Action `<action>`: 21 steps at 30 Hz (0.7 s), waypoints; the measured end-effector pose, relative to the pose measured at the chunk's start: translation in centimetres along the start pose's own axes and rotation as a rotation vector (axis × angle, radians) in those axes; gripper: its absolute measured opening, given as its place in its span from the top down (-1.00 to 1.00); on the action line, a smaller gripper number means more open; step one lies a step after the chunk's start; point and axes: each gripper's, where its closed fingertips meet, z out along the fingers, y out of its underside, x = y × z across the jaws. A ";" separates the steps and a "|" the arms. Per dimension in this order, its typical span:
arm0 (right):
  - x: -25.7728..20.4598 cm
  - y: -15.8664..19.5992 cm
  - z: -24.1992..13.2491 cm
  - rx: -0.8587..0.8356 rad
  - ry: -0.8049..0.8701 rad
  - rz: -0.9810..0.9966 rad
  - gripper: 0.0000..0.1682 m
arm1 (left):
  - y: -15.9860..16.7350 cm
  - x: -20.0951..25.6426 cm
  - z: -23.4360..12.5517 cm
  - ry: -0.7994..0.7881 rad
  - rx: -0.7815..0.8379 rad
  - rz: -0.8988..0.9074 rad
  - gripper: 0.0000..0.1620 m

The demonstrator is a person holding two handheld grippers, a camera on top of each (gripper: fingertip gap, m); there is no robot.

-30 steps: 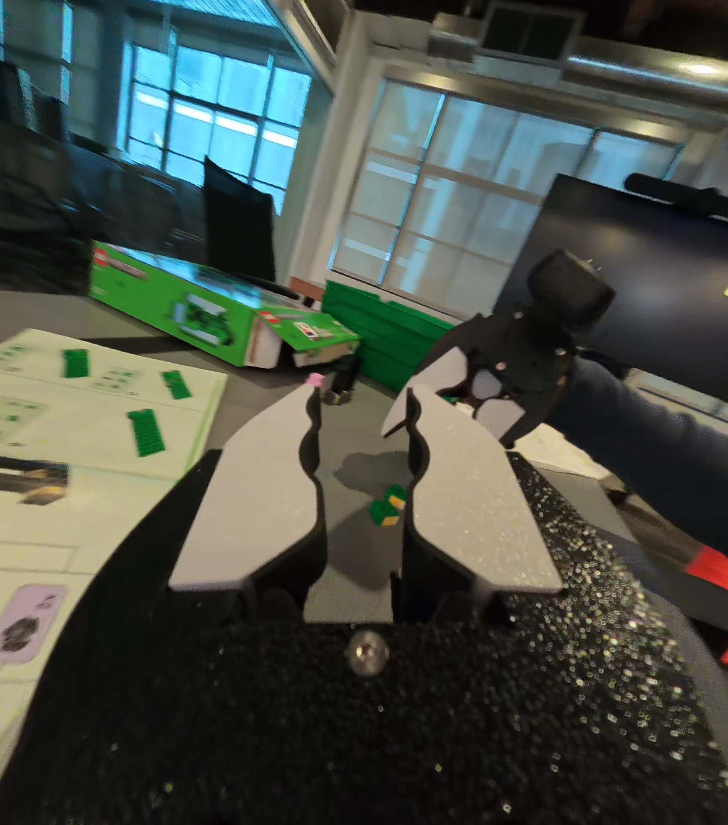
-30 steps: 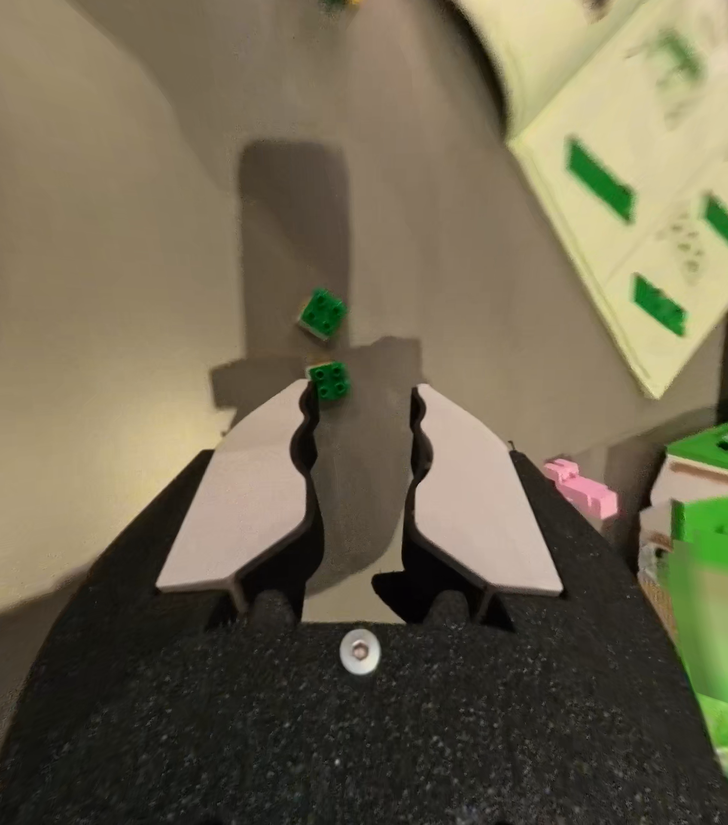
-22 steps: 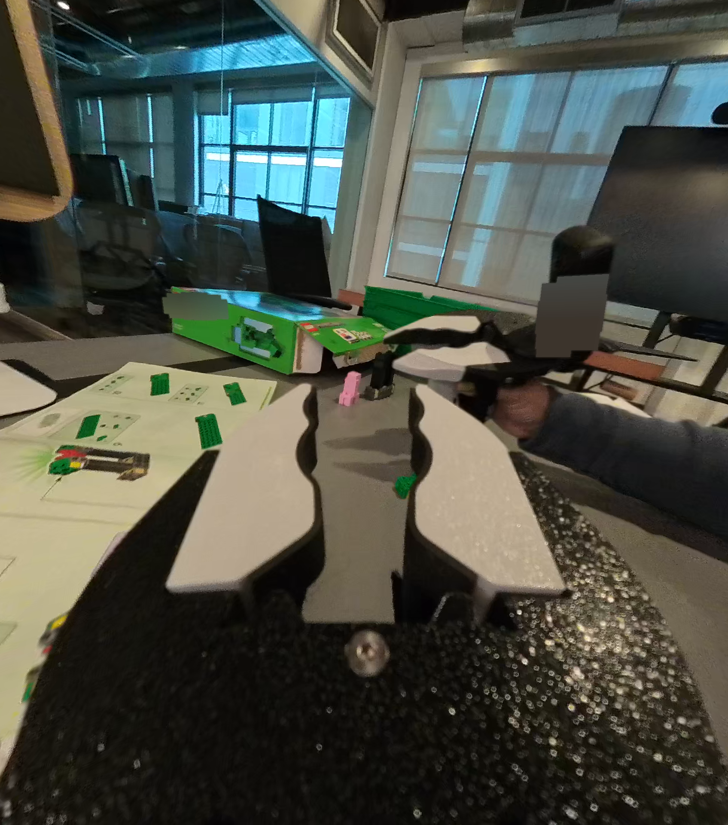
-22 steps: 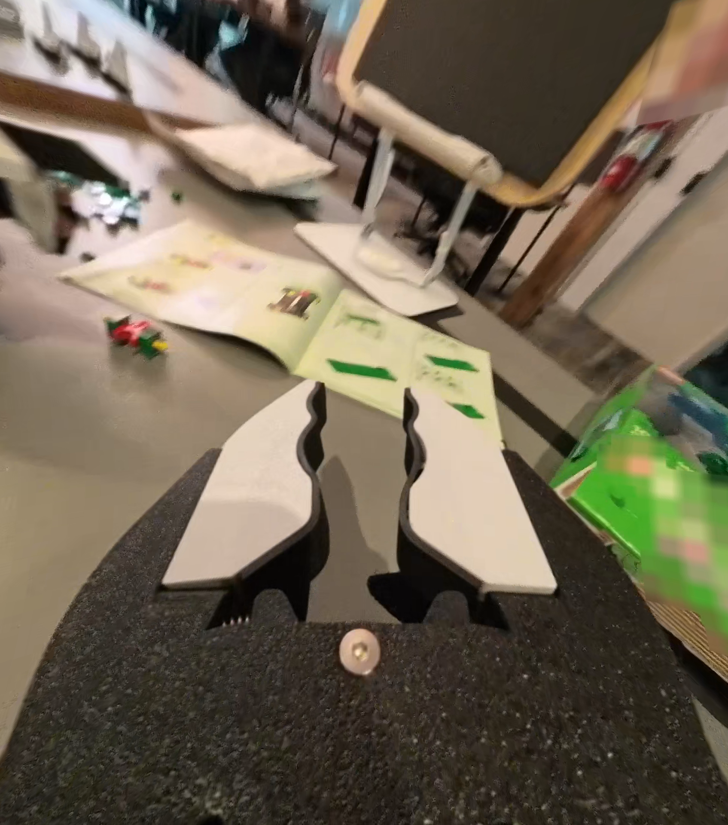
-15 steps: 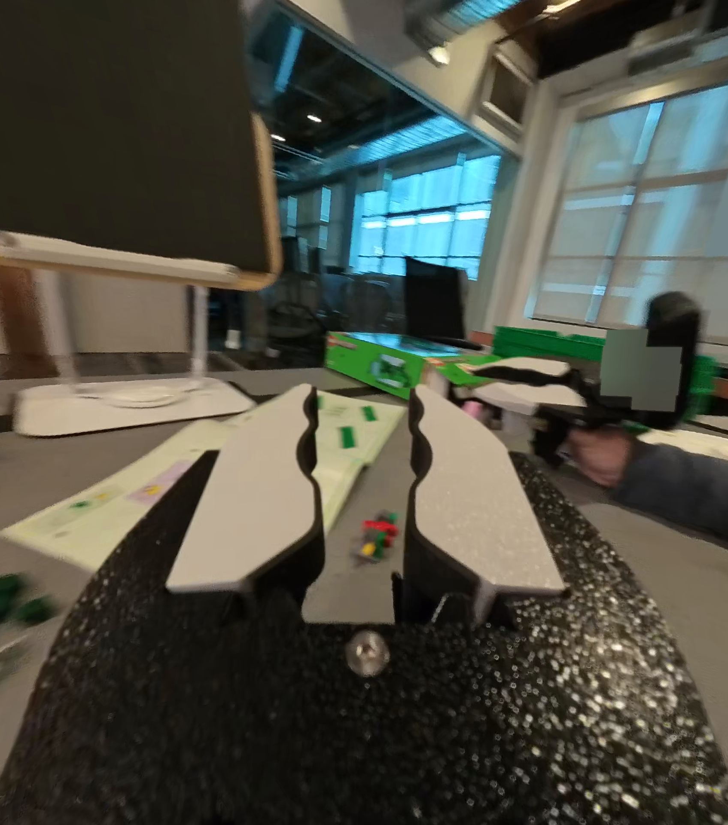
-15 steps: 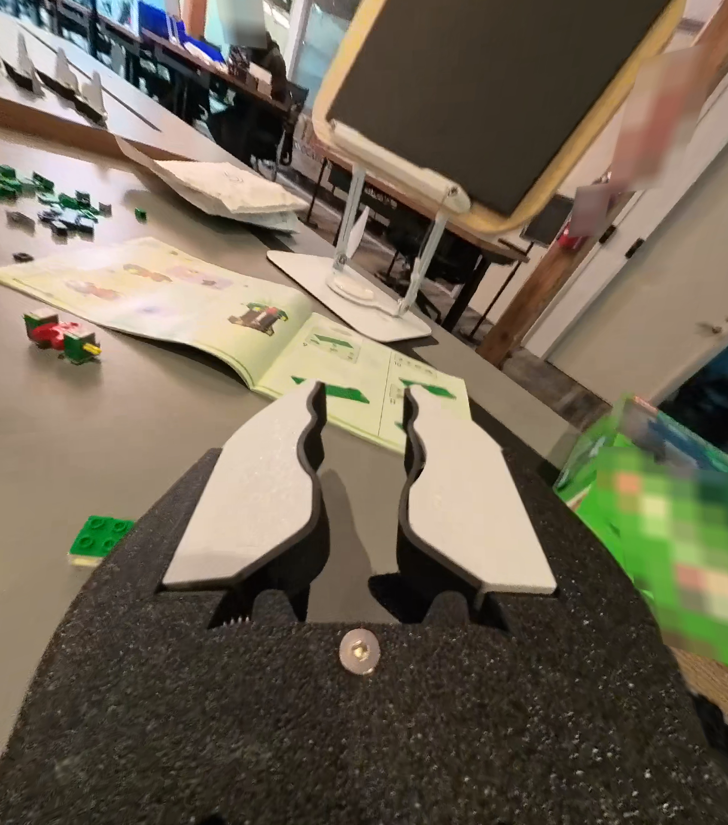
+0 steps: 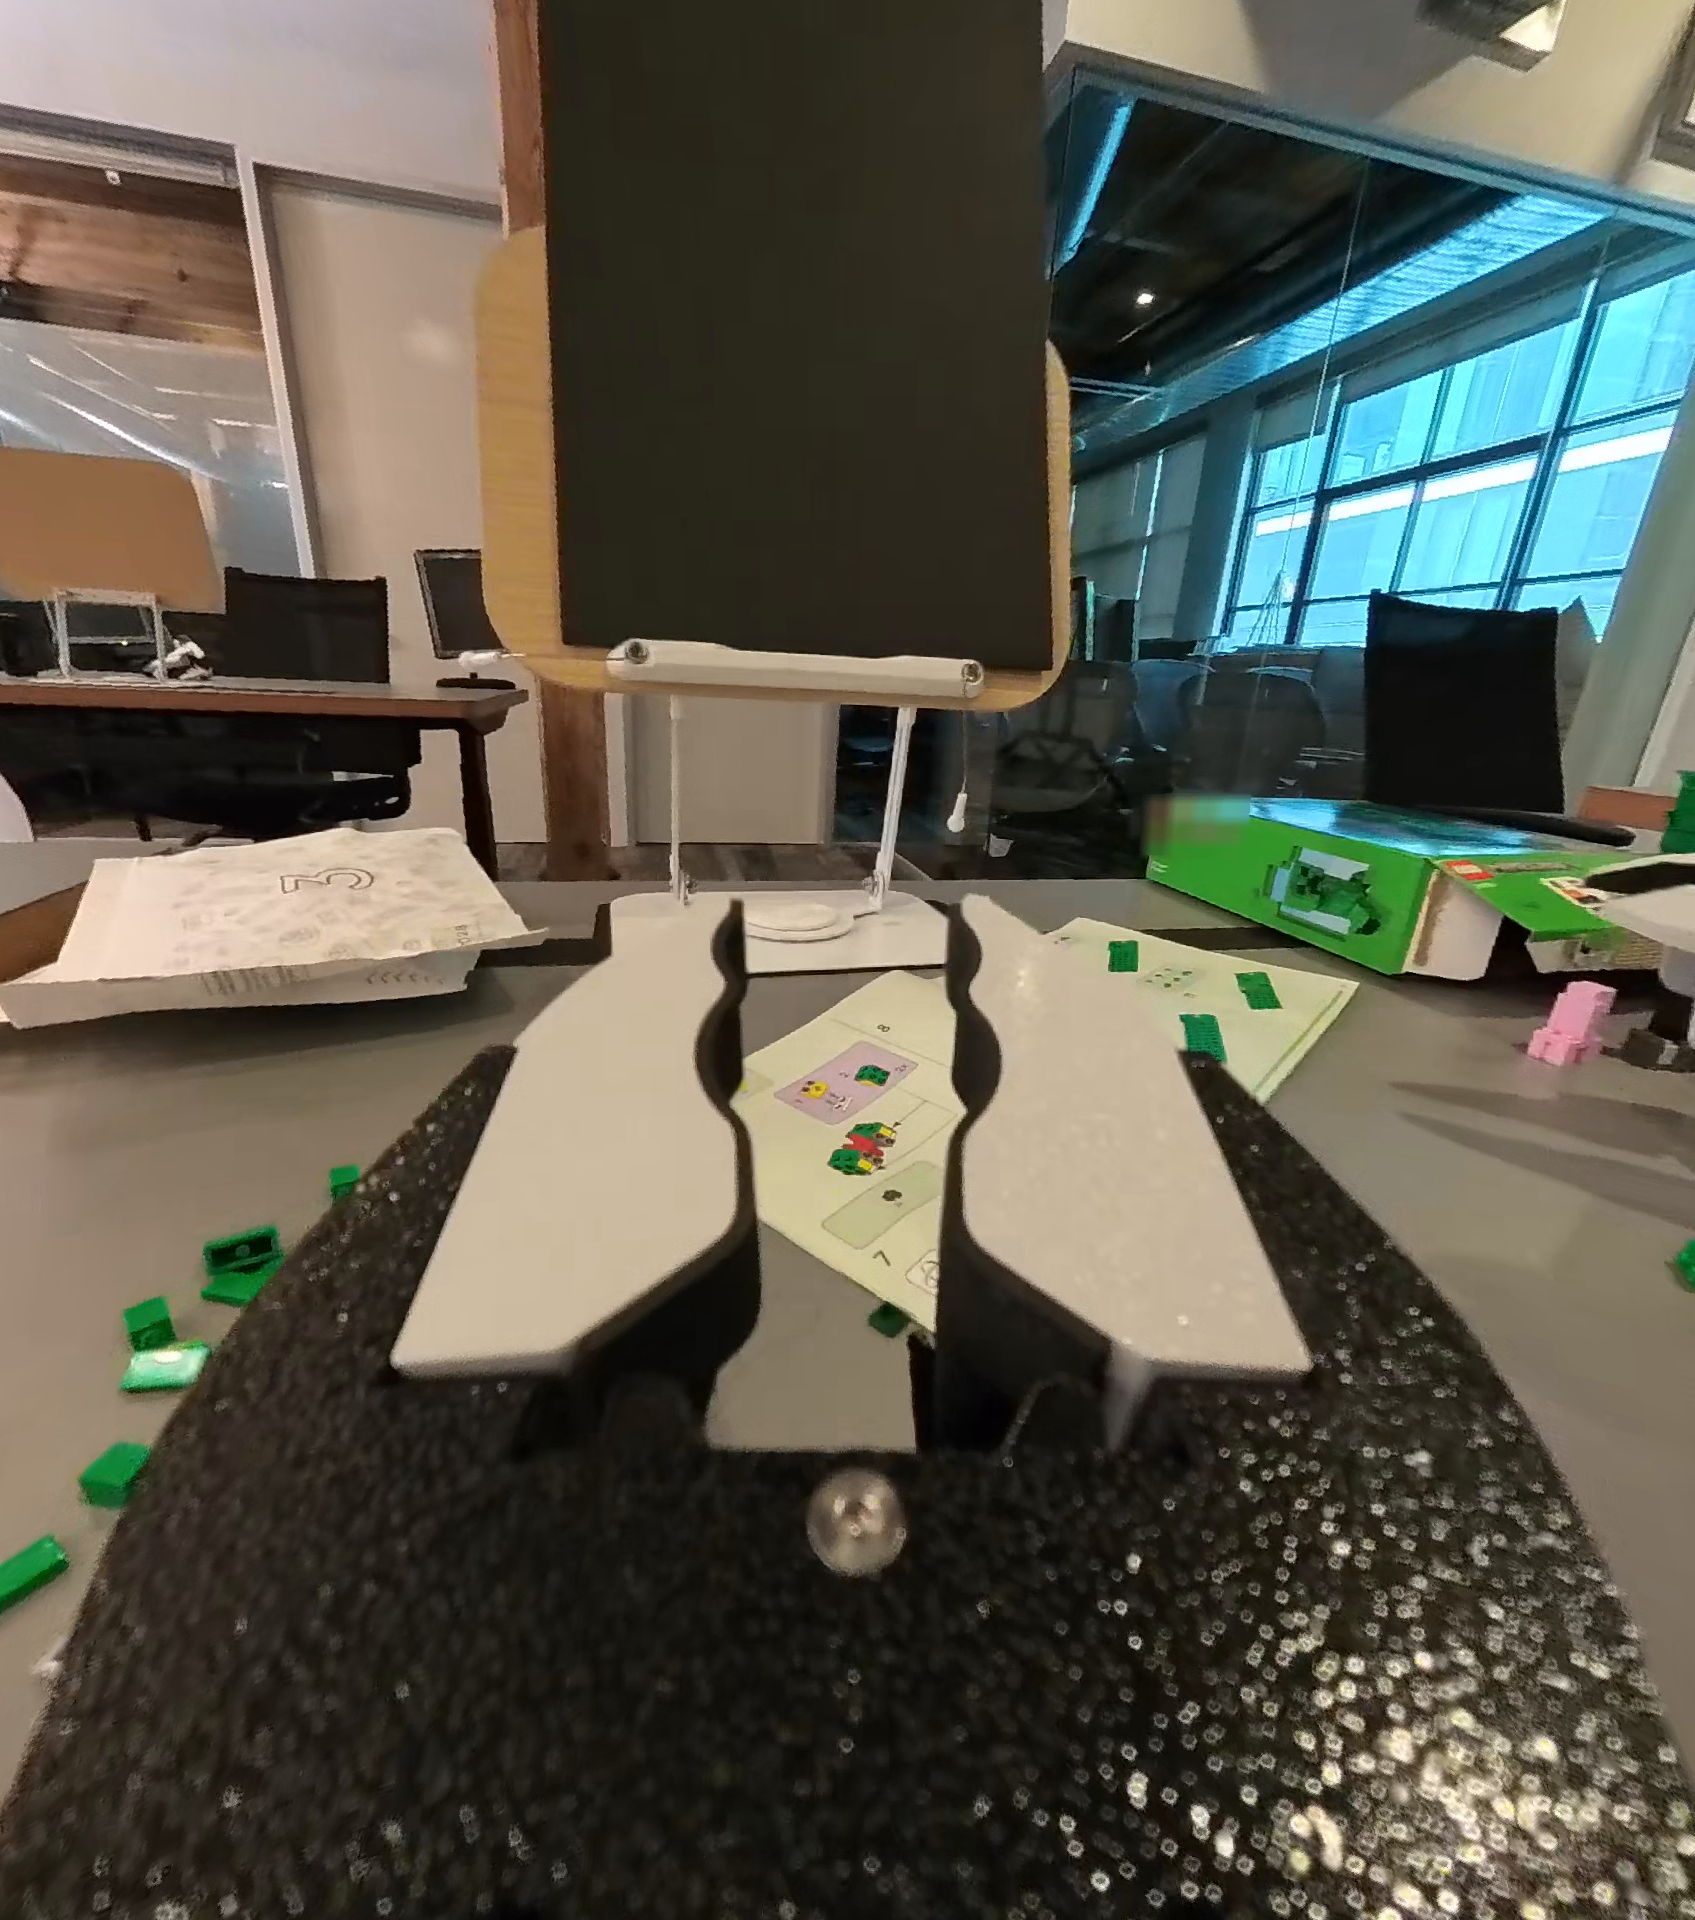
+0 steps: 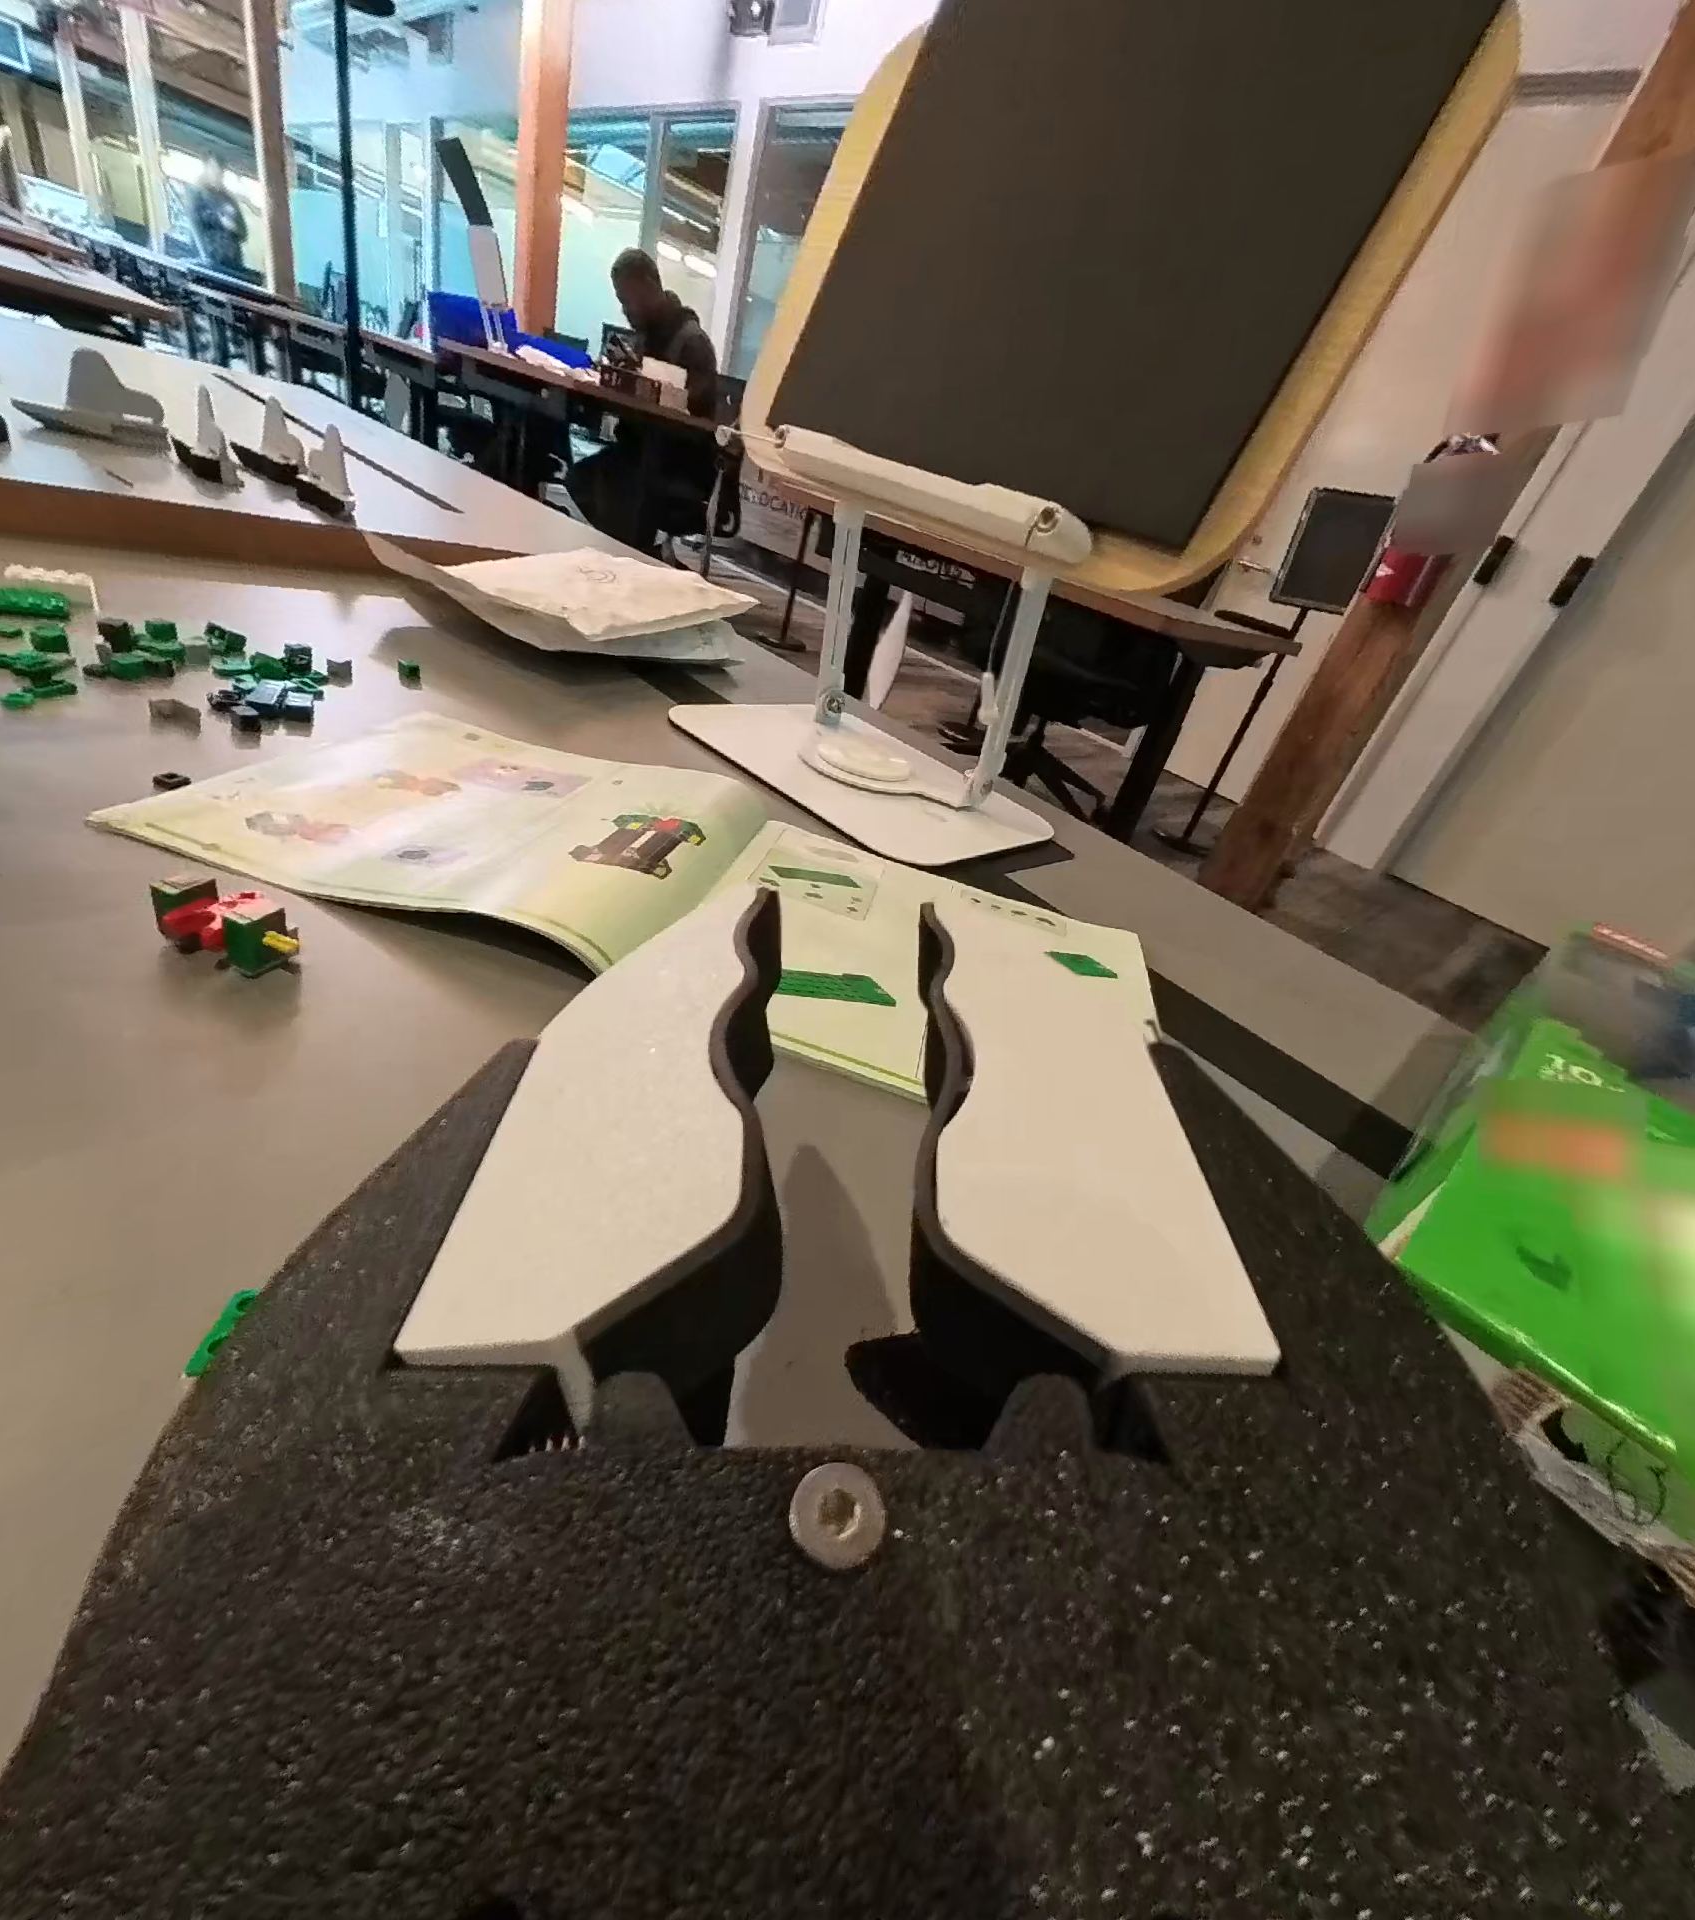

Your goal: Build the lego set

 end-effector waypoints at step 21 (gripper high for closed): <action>-1.2 0.7 0.6 -0.063 -0.009 -0.126 0.77 | 0.1 1.7 -0.8 0.101 -0.026 -0.012 0.61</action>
